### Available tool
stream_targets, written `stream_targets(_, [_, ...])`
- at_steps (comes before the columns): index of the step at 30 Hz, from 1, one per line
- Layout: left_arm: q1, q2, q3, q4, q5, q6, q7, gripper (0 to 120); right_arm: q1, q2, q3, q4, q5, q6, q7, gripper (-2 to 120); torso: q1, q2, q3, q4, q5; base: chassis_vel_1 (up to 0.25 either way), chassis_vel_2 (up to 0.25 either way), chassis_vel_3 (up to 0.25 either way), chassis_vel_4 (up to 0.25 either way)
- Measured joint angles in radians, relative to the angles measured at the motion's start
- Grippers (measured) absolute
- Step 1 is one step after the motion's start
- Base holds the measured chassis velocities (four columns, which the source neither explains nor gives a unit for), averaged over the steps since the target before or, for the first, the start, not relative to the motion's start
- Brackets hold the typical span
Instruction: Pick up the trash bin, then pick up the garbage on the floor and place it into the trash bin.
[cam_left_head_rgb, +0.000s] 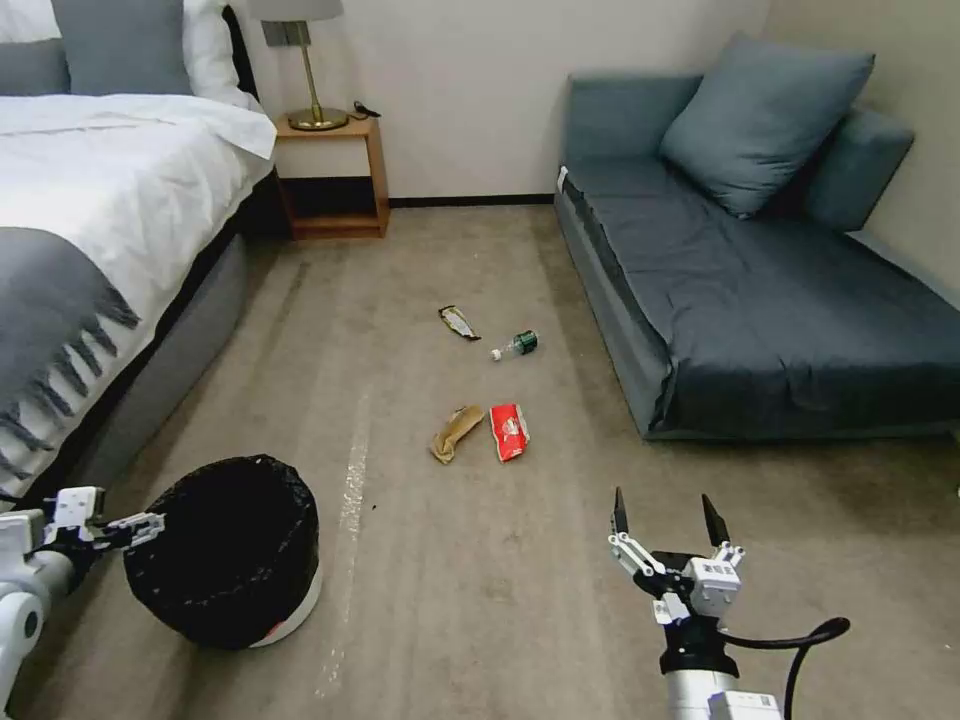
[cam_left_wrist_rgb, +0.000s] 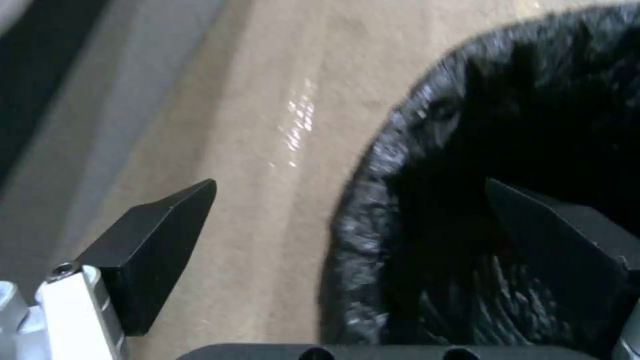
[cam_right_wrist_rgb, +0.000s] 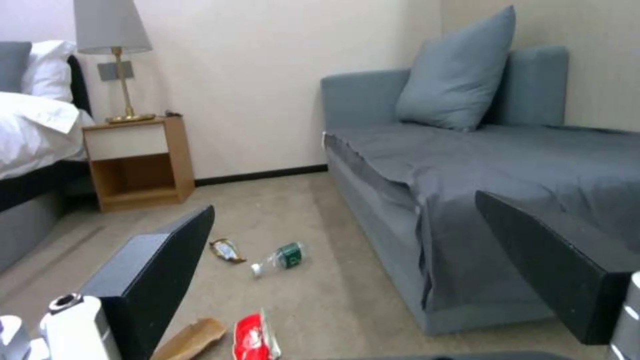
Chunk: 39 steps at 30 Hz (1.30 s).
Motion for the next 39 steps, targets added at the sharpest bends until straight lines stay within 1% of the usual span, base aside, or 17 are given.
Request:
stream_targets(3, [-0.014, 0.0, 0.016, 0.016, -0.008, 0.027, 0.012, 100, -0.006, 0.004, -0.001, 0.011, -0.002, 0.001, 0.002, 100, 0.0, 0.0, 0.0, 0.0002, 0.0, 0.0, 0.0, 0.0, 0.0])
stream_targets(9, [-0.03, 0.0, 0.022, 0.039, -0.009, 0.053, 0.011, 100, -0.006, 0.006, -0.001, 0.014, -0.003, 0.001, 0.005, 100, 0.0, 0.0, 0.0, 0.0002, 0.0001, 0.0, 0.0, 0.0, 0.0])
stream_targets(12, [-0.041, 0.0, 0.023, 0.061, -0.01, 0.067, 0.008, 90, 0.0, 0.006, 0.001, 0.011, -0.003, -0.001, 0.007, 100, 0.0, 0.0, 0.0, 0.0002, 0.0001, 0.0, 0.0, 0.0, 0.0])
stream_targets(13, [-0.041, 0.0, 0.023, 0.061, -0.01, 0.067, 0.008, 90, 0.0, 0.006, 0.001, 0.011, -0.003, -0.001, 0.007, 100, 0.0, 0.0, 0.0, 0.0002, 0.0001, 0.0, 0.0, 0.0, 0.0])
stream_targets(17, [-0.043, -0.004, 0.023, 0.068, -0.01, 0.068, 0.014, 71, 0.013, 0.007, 0.0, 0.003, -0.002, -0.008, 0.008, 100, 0.0, 0.0, 0.0, 0.0002, 0.0002, 0.0, 0.0, 0.0, 0.0])
stream_targets(18, [-0.043, -0.004, 0.023, 0.068, -0.01, 0.068, 0.014, 71, 0.013, 0.007, 0.0, 0.003, -0.002, -0.008, 0.008, 100, 0.0, 0.0, 0.0, 0.0002, 0.0002, 0.0, 0.0, 0.0, 0.0])
stream_targets(19, [-0.043, -0.006, 0.023, 0.068, -0.01, 0.068, 0.015, 68, 0.015, 0.007, -0.001, 0.002, -0.002, -0.01, 0.008, 100, 0.0, 0.0, 0.0, 0.0002, 0.0002, 0.0, 0.0, 0.0, 0.0])
stream_targets(22, [-0.044, -0.014, 0.026, 0.068, -0.01, 0.068, 0.015, 53, 0.021, 0.007, -0.003, -0.003, -0.002, -0.013, 0.008, 100, 0.0, 0.0, 0.0, 0.0002, 0.0002, 0.0, 0.0, 0.0, 0.0])
stream_targets(24, [-0.044, -0.014, 0.026, 0.068, -0.01, 0.068, 0.015, 52, 0.022, 0.007, -0.003, -0.003, -0.002, -0.013, 0.008, 100, 0.0, 0.0, 0.0, 0.0002, 0.0002, 0.0, 0.0, 0.0, 0.0])
stream_targets(25, [-0.044, -0.018, 0.026, 0.068, -0.01, 0.068, 0.015, 47, 0.023, 0.007, -0.003, -0.004, -0.002, -0.015, 0.008, 100, 0.0, 0.0, 0.0, 0.0003, 0.0002, 0.0, 0.0, 0.0, 0.0])
stream_targets(26, [-0.044, -0.022, 0.026, 0.067, -0.01, 0.068, 0.015, 39, 0.023, 0.007, -0.002, -0.005, 0.0, -0.015, 0.008, 100, 0.0, 0.0, 0.0, 0.0002, 0.0002, 0.0, 0.0, 0.0, 0.0])
stream_targets(28, [-0.044, -0.03, 0.026, 0.064, -0.009, 0.068, 0.013, 32, 0.023, 0.004, -0.001, -0.005, 0.003, -0.016, 0.008, 100, 0.0, 0.0, 0.0, 0.0002, 0.0003, 0.0, 0.0, 0.0, 0.0])
stream_targets(29, [-0.044, -0.03, 0.026, 0.064, -0.009, 0.068, 0.013, 32, 0.023, 0.004, -0.001, -0.005, 0.003, -0.016, 0.008, 100, 0.0, 0.0, 0.0, 0.0002, 0.0003, 0.0, 0.0, 0.0, 0.0])
stream_targets(31, [-0.038, -0.048, 0.023, 0.056, -0.002, 0.066, 0.005, 20, 0.025, 0.003, 0.001, -0.007, 0.009, -0.019, 0.008, 100, 0.0, 0.0, 0.0, 0.0004, 0.001, 0.0, 0.0, 0.0, 0.0])
stream_targets(33, [-0.034, -0.059, 0.019, 0.048, -0.002, 0.066, 0.0, 13, 0.026, 0.002, 0.001, -0.007, 0.013, -0.021, 0.008, 100, 0.0, 0.0, 0.0, 0.0005, 0.0013, 0.0, 0.0, 0.0, 0.0])
stream_targets(36, [-0.03, -0.07, 0.016, 0.039, -0.006, 0.066, -0.011, 8, 0.026, -0.001, 0.0, -0.005, 0.014, -0.022, 0.008, 100, 0.0, 0.0, 0.0, 0.0005, 0.0014, 0.0, 0.0, 0.0, 0.0])
stream_targets(39, [-0.024, -0.077, 0.011, 0.023, -0.015, 0.066, -0.019, 8, 0.026, -0.004, 0.001, -0.003, 0.016, -0.022, 0.008, 100, 0.0, 0.0, 0.0, 0.0006, 0.0011, 0.0, 0.0, 0.0, 0.0])
